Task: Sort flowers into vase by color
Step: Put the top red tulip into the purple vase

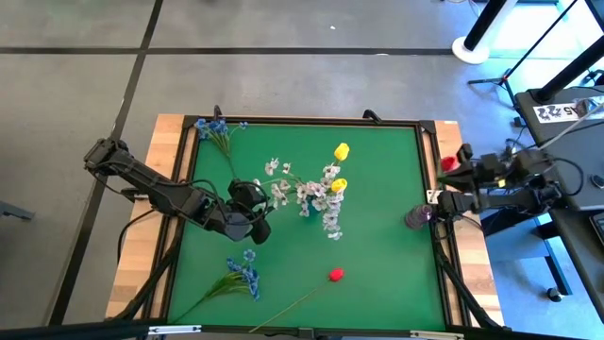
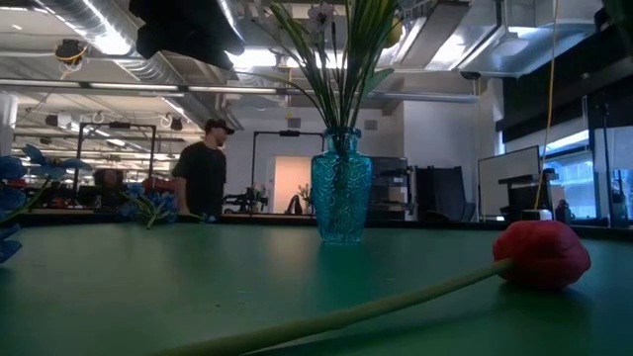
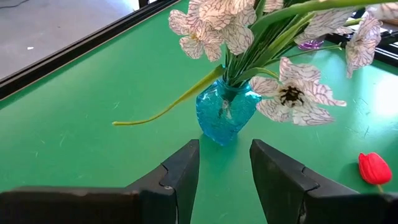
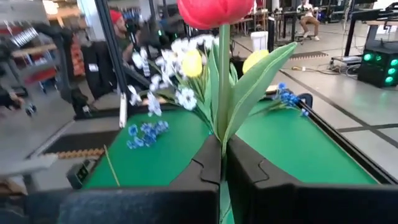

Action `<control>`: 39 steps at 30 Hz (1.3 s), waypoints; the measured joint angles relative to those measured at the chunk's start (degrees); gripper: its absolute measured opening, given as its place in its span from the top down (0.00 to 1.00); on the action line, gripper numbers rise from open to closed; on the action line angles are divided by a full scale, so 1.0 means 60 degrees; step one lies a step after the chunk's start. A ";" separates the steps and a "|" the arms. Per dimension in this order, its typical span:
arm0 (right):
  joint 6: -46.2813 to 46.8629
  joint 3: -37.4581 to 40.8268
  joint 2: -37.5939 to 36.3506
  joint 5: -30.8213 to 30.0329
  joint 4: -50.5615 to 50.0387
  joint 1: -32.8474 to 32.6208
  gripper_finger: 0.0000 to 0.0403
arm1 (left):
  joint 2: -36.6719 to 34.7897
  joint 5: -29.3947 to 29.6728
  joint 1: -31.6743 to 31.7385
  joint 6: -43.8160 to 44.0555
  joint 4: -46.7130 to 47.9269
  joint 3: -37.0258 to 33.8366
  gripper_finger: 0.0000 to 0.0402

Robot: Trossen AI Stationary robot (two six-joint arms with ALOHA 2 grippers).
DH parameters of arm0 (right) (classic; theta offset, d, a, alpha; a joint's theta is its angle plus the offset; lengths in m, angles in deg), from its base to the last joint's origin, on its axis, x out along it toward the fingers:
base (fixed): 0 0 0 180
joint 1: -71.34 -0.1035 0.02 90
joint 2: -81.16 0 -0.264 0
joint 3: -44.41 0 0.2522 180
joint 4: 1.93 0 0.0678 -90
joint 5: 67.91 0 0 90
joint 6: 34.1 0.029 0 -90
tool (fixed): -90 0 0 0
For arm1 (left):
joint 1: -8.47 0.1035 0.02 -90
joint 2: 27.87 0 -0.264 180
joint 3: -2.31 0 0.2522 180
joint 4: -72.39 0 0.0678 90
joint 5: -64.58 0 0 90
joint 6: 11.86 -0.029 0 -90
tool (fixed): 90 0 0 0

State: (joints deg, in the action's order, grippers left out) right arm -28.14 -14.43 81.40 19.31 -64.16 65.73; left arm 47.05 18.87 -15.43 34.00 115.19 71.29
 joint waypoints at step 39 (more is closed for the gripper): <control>-0.0363 0.3733 -0.0004 0.0383 0.5527 0.0000 0.94 | 0.0000 -0.0382 -0.0009 -0.0648 -0.0007 0.0000 0.65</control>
State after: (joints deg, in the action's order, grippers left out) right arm -30.32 7.97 81.37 21.60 -31.00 65.73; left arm 47.05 16.58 -15.48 30.12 115.15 71.29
